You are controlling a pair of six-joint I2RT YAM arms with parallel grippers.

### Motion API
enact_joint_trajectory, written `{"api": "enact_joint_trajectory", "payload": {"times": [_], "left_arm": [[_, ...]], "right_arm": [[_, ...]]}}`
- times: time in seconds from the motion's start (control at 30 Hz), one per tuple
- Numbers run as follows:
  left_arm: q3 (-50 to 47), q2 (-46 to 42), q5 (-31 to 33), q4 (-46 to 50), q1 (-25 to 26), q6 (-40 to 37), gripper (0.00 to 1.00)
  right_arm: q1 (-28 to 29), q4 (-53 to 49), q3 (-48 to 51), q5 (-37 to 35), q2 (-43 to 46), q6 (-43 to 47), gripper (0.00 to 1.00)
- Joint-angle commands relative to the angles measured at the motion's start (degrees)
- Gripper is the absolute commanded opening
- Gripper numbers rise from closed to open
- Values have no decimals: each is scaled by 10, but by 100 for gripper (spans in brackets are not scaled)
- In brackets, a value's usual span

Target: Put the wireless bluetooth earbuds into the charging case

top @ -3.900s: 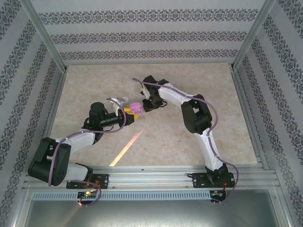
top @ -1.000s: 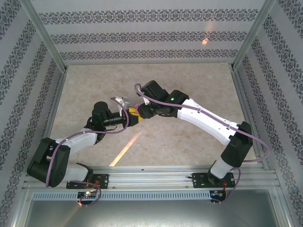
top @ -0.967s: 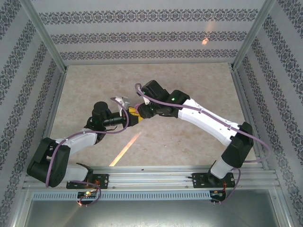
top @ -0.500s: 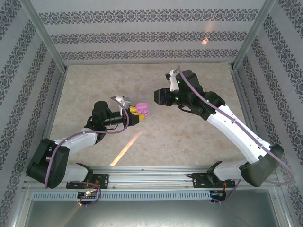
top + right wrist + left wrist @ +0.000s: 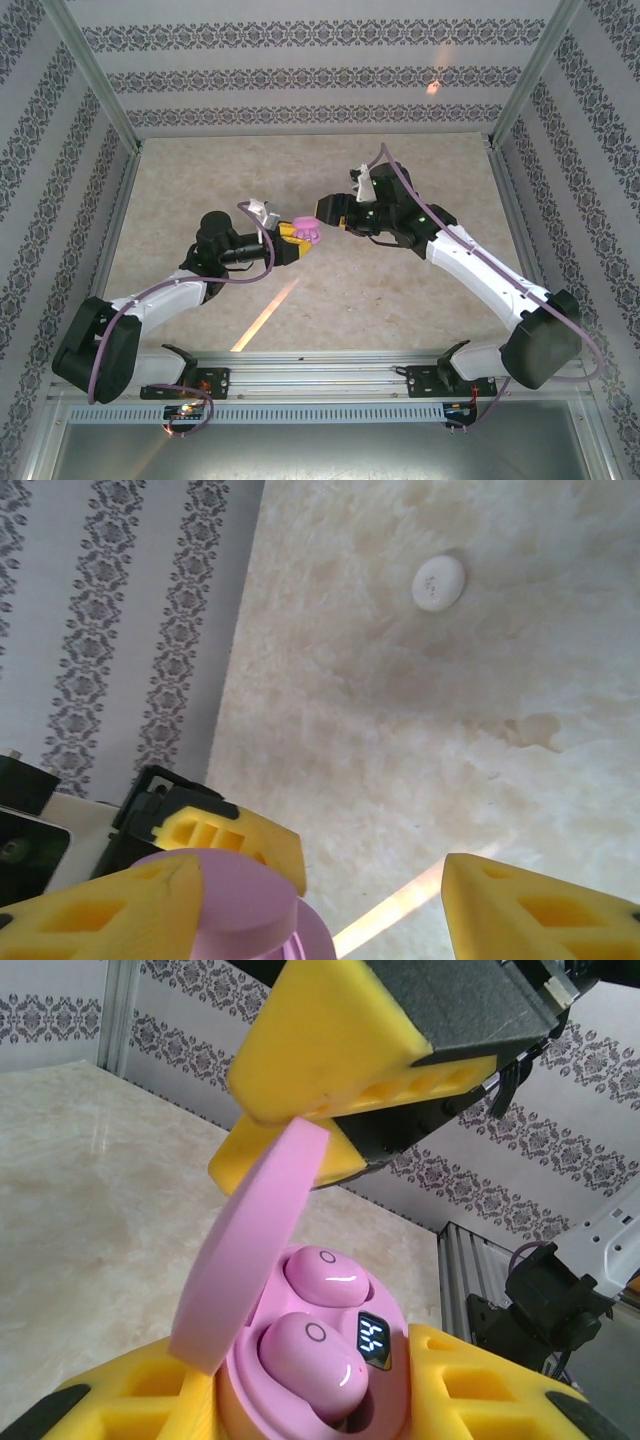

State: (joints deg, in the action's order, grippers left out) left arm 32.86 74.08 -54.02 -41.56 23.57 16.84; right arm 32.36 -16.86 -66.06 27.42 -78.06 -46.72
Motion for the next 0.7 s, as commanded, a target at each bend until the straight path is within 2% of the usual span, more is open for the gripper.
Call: {"api": "enact_joint_trajectory", "payload": {"times": [0.0, 0.37, 0.67], "left_arm": [[28, -4, -11, -12, 10, 3, 10], [45, 6, 20, -28, 11, 32, 10], [45, 39, 47, -77, 11, 79, 10]], "right_arm": [[0, 43, 17, 44, -4, -35, 65], [-2, 116, 71, 80, 4, -109, 66], [1, 234, 105, 132, -1, -216, 62]]}}
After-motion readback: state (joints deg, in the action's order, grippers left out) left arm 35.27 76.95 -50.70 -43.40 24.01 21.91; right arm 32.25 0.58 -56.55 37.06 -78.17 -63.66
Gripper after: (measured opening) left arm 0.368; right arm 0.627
